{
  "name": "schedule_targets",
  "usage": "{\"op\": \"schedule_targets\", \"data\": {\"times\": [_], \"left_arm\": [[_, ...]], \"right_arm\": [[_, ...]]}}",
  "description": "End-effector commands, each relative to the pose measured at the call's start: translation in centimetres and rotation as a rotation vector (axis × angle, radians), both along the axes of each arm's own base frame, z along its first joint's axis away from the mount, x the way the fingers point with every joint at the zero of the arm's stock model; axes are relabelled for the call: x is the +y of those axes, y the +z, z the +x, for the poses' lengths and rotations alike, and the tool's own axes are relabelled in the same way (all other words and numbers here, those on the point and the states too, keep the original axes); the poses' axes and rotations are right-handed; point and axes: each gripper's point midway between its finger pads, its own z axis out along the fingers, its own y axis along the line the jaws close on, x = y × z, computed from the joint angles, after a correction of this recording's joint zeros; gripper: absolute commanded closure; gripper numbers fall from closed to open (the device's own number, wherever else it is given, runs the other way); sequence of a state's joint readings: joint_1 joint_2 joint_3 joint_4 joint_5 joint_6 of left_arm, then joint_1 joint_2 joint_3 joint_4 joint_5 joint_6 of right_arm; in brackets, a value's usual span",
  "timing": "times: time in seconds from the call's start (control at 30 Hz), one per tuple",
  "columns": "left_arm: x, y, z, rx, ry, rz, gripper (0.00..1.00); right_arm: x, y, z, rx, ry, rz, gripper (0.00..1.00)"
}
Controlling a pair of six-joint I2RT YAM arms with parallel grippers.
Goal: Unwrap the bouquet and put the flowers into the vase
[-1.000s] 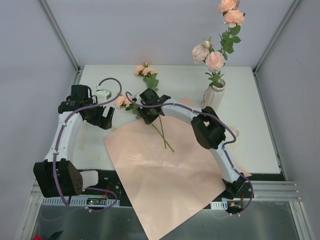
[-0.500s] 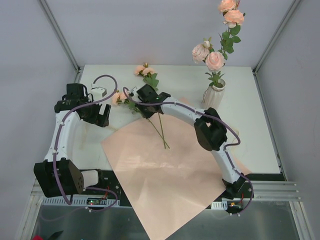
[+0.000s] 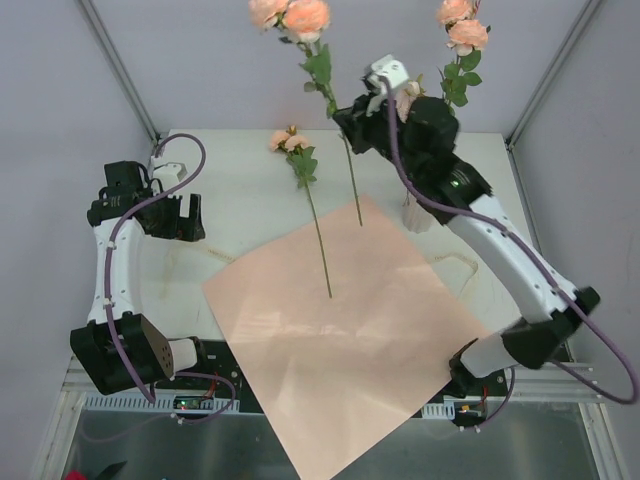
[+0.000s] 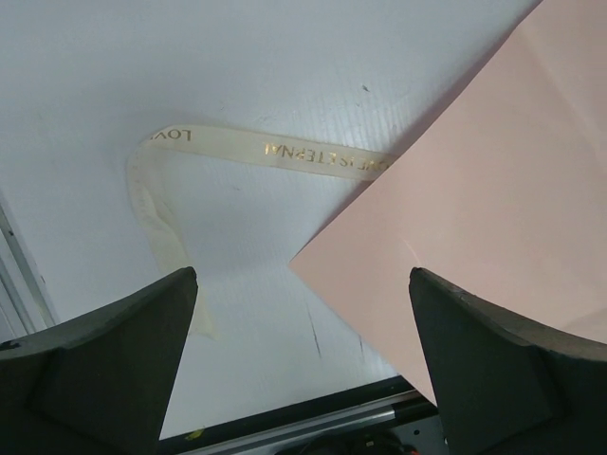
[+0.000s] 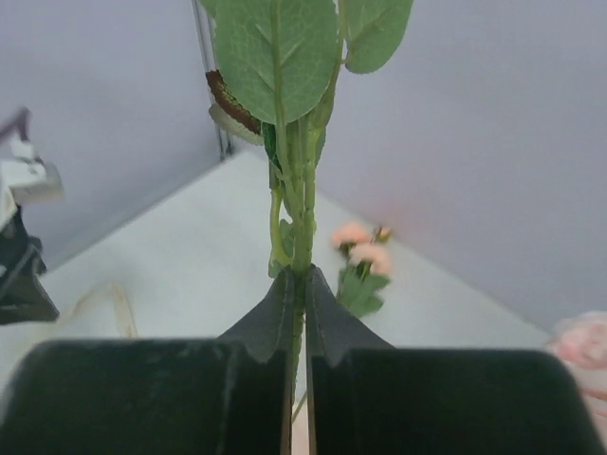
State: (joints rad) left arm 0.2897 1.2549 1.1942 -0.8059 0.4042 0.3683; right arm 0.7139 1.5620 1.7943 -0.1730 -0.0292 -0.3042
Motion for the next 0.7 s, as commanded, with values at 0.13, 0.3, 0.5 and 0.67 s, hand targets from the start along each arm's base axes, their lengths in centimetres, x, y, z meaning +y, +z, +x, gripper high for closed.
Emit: {"op": "schedule_targets", "data": {"times": [0.13,0.3,0.5,0.67], "left_arm": [[-1.2,1.2,0.6,-0.03,-0.028,-0.069,0.06],[-1.4,1.2,0.8,-0.032,-0.045,-0.082,0.06],[-1.9,1.4,1.3,-0.037,-0.072,-0.112,0.06],[-2.5,2.1,1.7,-0.062,-0.108,-0.142,0.06]], "right_arm": [[-10.9,13.8,-5.4,-0.563,-0.155,0.235,0.99],[-19.4,16.1,-6.2,-0.745,-0.446,0.295,0.99],[-25.2,15.7,-4.9,-0.796,-0.678,0.267,0.99],[-27.3,14.2,-2.4,-0.775,-0.744,0.255,0.99]]}}
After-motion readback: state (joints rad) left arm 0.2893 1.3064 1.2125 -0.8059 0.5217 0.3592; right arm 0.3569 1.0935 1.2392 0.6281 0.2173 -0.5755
